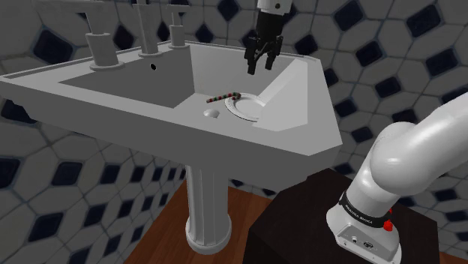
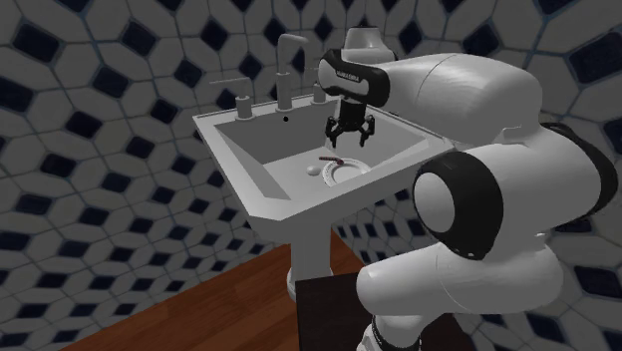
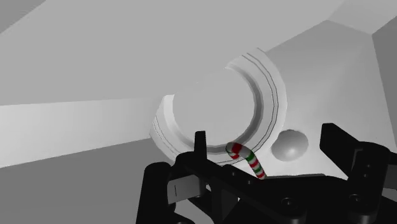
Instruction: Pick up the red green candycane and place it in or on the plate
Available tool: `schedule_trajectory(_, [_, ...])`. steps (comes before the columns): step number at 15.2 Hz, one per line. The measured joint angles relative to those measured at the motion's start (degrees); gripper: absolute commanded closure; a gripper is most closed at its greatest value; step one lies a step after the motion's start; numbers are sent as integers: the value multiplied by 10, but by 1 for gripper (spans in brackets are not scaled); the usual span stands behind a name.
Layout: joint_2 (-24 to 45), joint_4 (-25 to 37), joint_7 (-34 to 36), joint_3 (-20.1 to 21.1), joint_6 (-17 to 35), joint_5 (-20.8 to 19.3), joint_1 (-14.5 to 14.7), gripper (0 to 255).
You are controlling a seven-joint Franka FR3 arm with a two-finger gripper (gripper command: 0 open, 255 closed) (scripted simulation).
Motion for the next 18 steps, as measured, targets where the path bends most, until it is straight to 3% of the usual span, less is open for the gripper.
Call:
schedule_trajectory(6, [117,94,21,15,40,-8,1,0])
schedule_trajectory(15, [305,295,57,33,50,-38,8,0])
schedule_trajectory(18, [324,307,64,31,66,-42,9,0])
